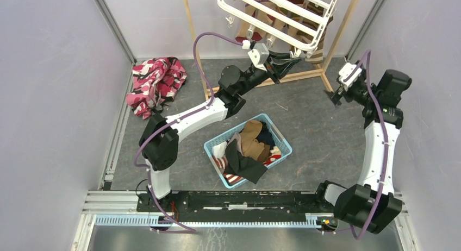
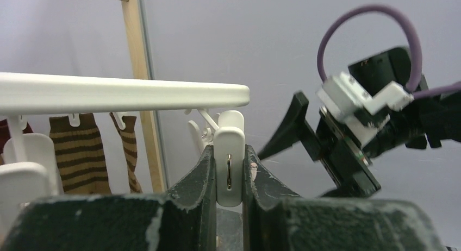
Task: Clip the socks to the hanger
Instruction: Rotate the hanger at the clothesline, then pick up the sock from the bin.
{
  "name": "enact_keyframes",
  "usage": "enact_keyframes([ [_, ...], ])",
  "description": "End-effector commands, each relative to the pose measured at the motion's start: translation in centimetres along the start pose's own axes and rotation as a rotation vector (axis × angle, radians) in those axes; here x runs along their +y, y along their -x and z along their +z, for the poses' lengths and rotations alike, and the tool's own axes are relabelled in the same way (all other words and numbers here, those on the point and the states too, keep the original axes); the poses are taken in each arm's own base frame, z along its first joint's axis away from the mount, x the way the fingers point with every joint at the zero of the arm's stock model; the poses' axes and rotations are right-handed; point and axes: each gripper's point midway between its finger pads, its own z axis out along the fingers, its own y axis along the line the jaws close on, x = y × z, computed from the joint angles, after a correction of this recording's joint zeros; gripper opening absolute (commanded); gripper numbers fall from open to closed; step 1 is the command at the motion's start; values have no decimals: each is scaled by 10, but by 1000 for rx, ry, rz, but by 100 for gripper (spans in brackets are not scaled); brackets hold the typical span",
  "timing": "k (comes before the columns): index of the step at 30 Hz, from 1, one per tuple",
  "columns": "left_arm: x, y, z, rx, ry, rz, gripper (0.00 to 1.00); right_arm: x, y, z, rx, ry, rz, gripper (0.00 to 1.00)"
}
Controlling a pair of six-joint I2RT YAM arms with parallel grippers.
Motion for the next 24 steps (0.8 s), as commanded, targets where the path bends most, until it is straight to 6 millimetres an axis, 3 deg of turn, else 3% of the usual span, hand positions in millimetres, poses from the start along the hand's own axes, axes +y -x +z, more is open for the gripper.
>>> enact_keyframes([
  [1, -8, 13, 8, -42, -20, 46, 4, 52, -6, -3, -49, 135, 70, 98],
  [4, -7, 16, 6, -50, -11, 44, 8, 81, -14, -3, -72, 215, 111, 98],
  [10, -8, 26, -3, -67, 12, 39, 36, 112, -37, -2, -45, 269, 180, 96],
  [14, -11, 31, -14, -60, 23, 36, 53, 130, -42, -4, -47, 314, 213, 96],
  [17, -16, 36, -27, -50, 28, 27, 65, 141, -42, -5, -48, 344, 238, 95],
  [24, -36, 31, -75, 51, 26, -39, 76, 166, -42, -1, -27, 397, 256, 93],
])
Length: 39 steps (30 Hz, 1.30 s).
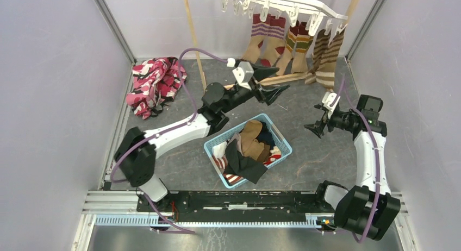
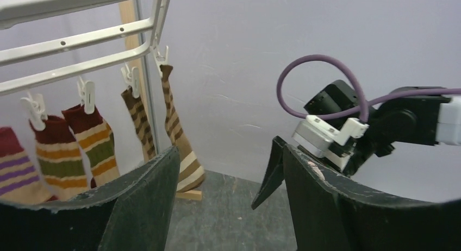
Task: Clip the socks to the hanger
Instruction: Pick up the sock from the bin.
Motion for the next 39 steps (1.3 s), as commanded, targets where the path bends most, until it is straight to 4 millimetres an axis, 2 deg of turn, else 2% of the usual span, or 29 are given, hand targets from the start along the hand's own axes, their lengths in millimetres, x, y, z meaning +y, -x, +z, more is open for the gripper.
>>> enact_keyframes([
  [1, -18, 31, -30, 2, -12, -12, 76, 19, 7, 8, -3, 43, -19, 93],
  [5, -33, 20, -69, 114, -6, -87, 78, 26, 9, 15, 20, 31, -48, 93],
  [10, -50, -1, -135, 190, 48, -209, 78, 24, 19, 20, 41, -65, -117, 93],
  [12, -53, -5, -164, 195, 100, -255, 79, 31, 20, 22, 22, -66, -127, 93],
  [17, -65, -44, -225, 282, 230, -522, 77, 77, 13, 33, -67, 96, -98, 92],
  [20, -79, -75, -252, 377, 281, -689, 73, 76, -4, 35, 15, 57, -106, 91],
  [22, -85, -100, -267, 494, 354, -712, 71, 68, -13, 34, 65, -7, -93, 91],
  [23, -93, -103, -267, 545, 373, -687, 71, 66, -16, 33, 82, -21, -92, 91],
  [27, -89, -120, -279, 772, 579, -457, 70, 60, -24, 31, 119, -60, -103, 91],
  [30, -88, -130, -278, 901, 646, -331, 68, 64, -30, 32, 139, -43, -98, 91],
  [33, -99, -134, -264, 926, 618, -323, 68, 62, -34, 30, 160, -53, -109, 91],
  [36, -116, -137, -249, 915, 533, -362, 61, 61, -38, 28, 176, -71, -119, 91],
  [39, -127, -145, -252, 969, 395, -275, 61, 63, -37, 29, 171, -59, -119, 91],
])
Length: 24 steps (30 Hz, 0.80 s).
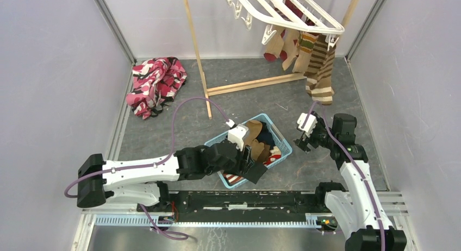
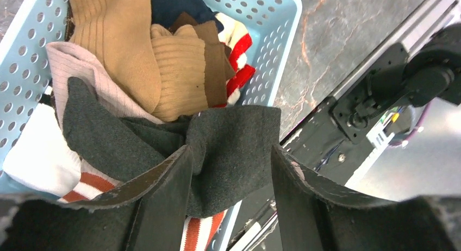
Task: Clip the socks to the hanger
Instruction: Pick up the sock from the bin.
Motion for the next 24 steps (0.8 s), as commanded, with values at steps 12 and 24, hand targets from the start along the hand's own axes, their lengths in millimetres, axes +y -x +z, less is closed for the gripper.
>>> enact_keyframes([
  [12, -50, -18, 18, 33, -299, 464, 66, 2, 3, 1, -2, 8, -33, 91],
  [24, -32, -17, 34, 6, 371, 523, 67, 1, -1, 2, 18, 8, -26, 92],
])
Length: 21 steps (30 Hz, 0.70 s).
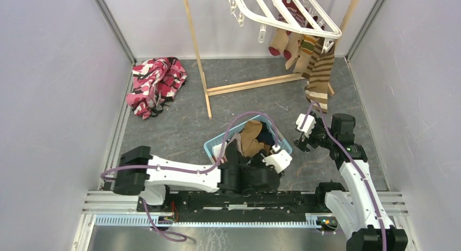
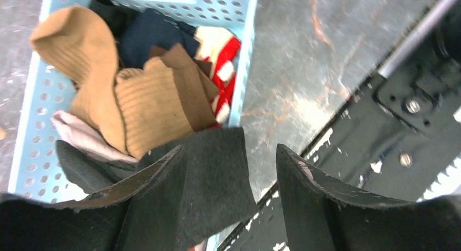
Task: Clip the socks to the hanger
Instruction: Pick up the sock from the bin.
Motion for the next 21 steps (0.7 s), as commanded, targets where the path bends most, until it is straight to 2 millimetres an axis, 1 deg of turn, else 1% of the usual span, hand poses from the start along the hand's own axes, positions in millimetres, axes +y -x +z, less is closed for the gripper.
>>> enact_keyframes([
  [1, 24, 3, 3, 29, 281, 10, 66, -2, -1, 0, 12, -4, -6, 92],
  [2, 22, 3, 4, 34, 296, 30, 65, -2, -2, 0, 16, -2, -3, 92],
  [5, 15, 3, 5, 40, 313, 59, 56, -1, -3, 1, 17, 1, -1, 92],
  [7, 12, 1, 8, 49, 310, 68, 54, -1, -2, 1, 15, 0, -1, 92],
  [11, 6, -2, 10, 75, 313, 82, 53, -1, -2, 1, 16, 4, 1, 92],
  [14, -7, 1, 8, 72, 283, 88, 54, -1, -3, 1, 18, 5, 0, 92],
  [18, -24, 2, 6, 83, 223, 87, 59, -2, -3, 1, 19, 0, -3, 92],
  [19, -25, -1, 6, 87, 221, 90, 59, -1, -3, 1, 19, 1, -3, 92],
  [21, -21, -7, 10, 94, 253, 106, 60, -1, -3, 1, 19, 2, -3, 92],
])
